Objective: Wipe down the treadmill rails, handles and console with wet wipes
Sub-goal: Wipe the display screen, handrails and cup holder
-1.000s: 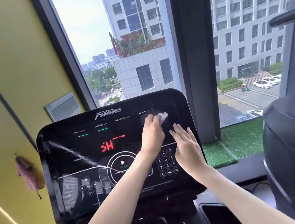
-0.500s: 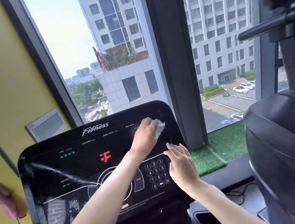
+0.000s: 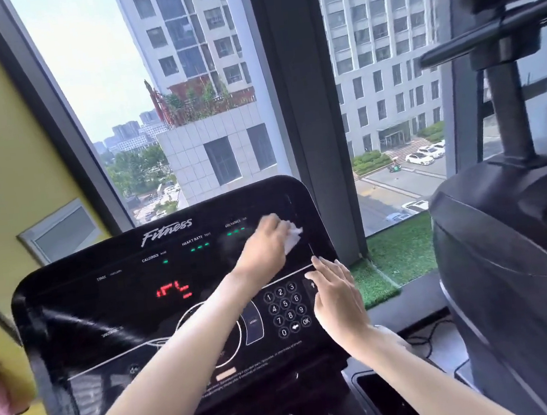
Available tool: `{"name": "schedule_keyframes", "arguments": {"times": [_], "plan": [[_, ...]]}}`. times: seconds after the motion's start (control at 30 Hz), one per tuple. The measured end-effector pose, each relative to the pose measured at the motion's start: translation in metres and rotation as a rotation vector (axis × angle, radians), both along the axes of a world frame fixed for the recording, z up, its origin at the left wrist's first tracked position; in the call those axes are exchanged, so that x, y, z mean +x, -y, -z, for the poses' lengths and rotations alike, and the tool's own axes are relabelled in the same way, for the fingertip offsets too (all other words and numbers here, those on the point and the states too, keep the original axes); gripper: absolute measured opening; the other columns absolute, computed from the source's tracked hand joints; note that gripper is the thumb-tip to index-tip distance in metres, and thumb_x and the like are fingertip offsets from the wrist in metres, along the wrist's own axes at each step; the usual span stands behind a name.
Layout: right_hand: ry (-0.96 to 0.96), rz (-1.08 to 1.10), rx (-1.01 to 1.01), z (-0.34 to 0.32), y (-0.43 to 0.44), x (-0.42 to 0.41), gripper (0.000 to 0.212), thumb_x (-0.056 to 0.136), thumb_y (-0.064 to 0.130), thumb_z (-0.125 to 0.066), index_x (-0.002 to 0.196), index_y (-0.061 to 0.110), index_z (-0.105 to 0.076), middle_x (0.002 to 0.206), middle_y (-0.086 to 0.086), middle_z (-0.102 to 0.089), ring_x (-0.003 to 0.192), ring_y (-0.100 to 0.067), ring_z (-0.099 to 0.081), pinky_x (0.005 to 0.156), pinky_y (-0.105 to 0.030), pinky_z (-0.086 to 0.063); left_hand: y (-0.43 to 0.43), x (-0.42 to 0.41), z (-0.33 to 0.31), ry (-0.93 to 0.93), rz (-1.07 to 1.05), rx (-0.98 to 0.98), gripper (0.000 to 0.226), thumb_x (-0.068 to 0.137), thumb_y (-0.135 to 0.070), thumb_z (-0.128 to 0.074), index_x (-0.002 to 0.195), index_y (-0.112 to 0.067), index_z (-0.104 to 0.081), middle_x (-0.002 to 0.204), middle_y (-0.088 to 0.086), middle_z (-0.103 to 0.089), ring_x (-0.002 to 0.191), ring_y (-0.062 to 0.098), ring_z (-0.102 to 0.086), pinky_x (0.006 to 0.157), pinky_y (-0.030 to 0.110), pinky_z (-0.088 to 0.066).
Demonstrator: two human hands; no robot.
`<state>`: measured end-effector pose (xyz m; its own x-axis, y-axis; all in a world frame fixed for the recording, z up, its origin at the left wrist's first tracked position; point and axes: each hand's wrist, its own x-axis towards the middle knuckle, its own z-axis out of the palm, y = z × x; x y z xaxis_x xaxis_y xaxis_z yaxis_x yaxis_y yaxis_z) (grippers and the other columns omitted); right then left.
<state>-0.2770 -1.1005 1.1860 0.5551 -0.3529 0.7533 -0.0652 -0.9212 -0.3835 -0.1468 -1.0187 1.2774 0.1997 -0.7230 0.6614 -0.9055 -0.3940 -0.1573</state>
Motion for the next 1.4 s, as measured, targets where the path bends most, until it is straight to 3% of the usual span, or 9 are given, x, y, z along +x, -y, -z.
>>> {"name": "schedule_keyframes", "arguments": {"times": [0.17,0.37,0.53,0.67,0.8,0.97,1.1,1.23,1.4], "plan": [[-0.027,-0.016,-0.003,0.003,-0.014,-0.001,0.048,0.048,-0.016,-0.079,0.09,0.006,-0.072,0.114,-0.014,-0.069,0.107,-0.027,-0.065,0.1,-0.047,-0.041,-0.046,0.003,0.012,0.188,0.124,0.347,0.01,0.078,-0.007,-0.061,0.087,-0.008,-0.057,0.086,0.008,-0.052,0.078,0.026,-0.05,0.065,0.04,-0.052],[-0.086,-0.04,-0.012,0.0,-0.026,0.003,0.053,0.051,-0.016,-0.078,0.099,0.003,-0.069,0.124,-0.018,-0.063,0.116,-0.029,-0.06,0.106,-0.046,-0.035,-0.07,0.039,-0.03,0.053,-0.091,-0.031,0.033,0.077,0.014,-0.057,0.106,0.0,-0.055,0.094,0.015,-0.048,0.084,0.03,-0.045,0.077,0.044,-0.046],[-0.161,-0.07,-0.024,0.005,-0.043,0.002,0.07,0.053,-0.015,-0.077,0.119,0.003,-0.062,0.136,-0.019,-0.053,0.127,-0.029,-0.051,0.108,-0.046,-0.029,-0.081,0.01,0.012,0.11,0.159,0.365,0.039,0.067,0.009,-0.039,0.102,-0.001,-0.056,0.098,0.014,-0.051,0.089,0.027,-0.046,0.077,0.038,-0.05],[-0.176,-0.097,0.002,0.005,-0.046,0.001,0.073,0.068,-0.015,-0.066,0.136,0.003,-0.048,0.15,-0.015,-0.036,0.141,-0.024,-0.03,0.117,-0.039,-0.016,-0.079,0.032,-0.01,-0.156,-0.108,-0.098,0.044,0.072,0.02,-0.048,0.11,0.001,-0.059,0.1,0.017,-0.05,0.093,0.033,-0.048,0.076,0.047,-0.052],[-0.205,-0.156,-0.018,0.002,-0.052,0.0,0.08,0.077,-0.015,-0.057,0.148,0.003,-0.025,0.157,-0.012,-0.014,0.146,-0.02,-0.006,0.119,-0.036,0.0,-0.079,0.008,0.008,-0.027,0.131,0.273,0.041,0.067,0.019,-0.049,0.102,0.001,-0.061,0.098,0.017,-0.054,0.094,0.03,-0.047,0.072,0.043,-0.054],[-0.221,-0.163,-0.007,0.005,-0.054,-0.001,0.081,0.078,-0.015,-0.056,0.149,0.003,-0.021,0.158,-0.012,-0.011,0.146,-0.021,-0.002,0.119,-0.037,0.0,-0.078,0.026,-0.016,-0.198,-0.103,-0.094,0.04,0.073,0.021,-0.053,0.107,0.001,-0.062,0.097,0.017,-0.053,0.091,0.036,-0.052,0.08,0.043,-0.05],[-0.207,-0.147,0.006,0.004,-0.049,-0.001,0.081,0.077,-0.013,-0.059,0.149,0.002,-0.023,0.158,-0.013,-0.012,0.145,-0.021,-0.002,0.118,-0.037,0.001,-0.079,0.008,-0.001,-0.082,0.14,0.296,0.042,0.071,0.022,-0.051,0.103,-0.001,-0.064,0.096,0.013,-0.055,0.091,0.03,-0.053,0.074,0.037,-0.05],[-0.2,-0.132,0.045,0.003,-0.047,-0.003,0.078,0.081,-0.013,-0.054,0.15,0.004,-0.022,0.158,-0.011,-0.011,0.145,-0.018,0.0,0.116,-0.033,0.006,-0.053,0.025,-0.037,-0.172,0.039,0.139,0.036,0.077,0.02,-0.049,0.104,0.001,-0.064,0.098,0.014,-0.054,0.092,0.03,-0.053,0.081,0.037,-0.047],[-0.22,-0.154,0.022,0.006,-0.041,-0.009,0.077,0.086,-0.01,-0.049,0.152,0.007,-0.011,0.159,-0.006,0.0,0.146,-0.016,0.007,0.114,-0.029,0.014,-0.003,0.022,-0.058,-0.18,0.043,0.174,0.04,0.075,0.016,-0.045,0.103,-0.004,-0.065,0.101,0.009,-0.053,0.096,0.024,-0.045,0.088,0.03,-0.039]]}}
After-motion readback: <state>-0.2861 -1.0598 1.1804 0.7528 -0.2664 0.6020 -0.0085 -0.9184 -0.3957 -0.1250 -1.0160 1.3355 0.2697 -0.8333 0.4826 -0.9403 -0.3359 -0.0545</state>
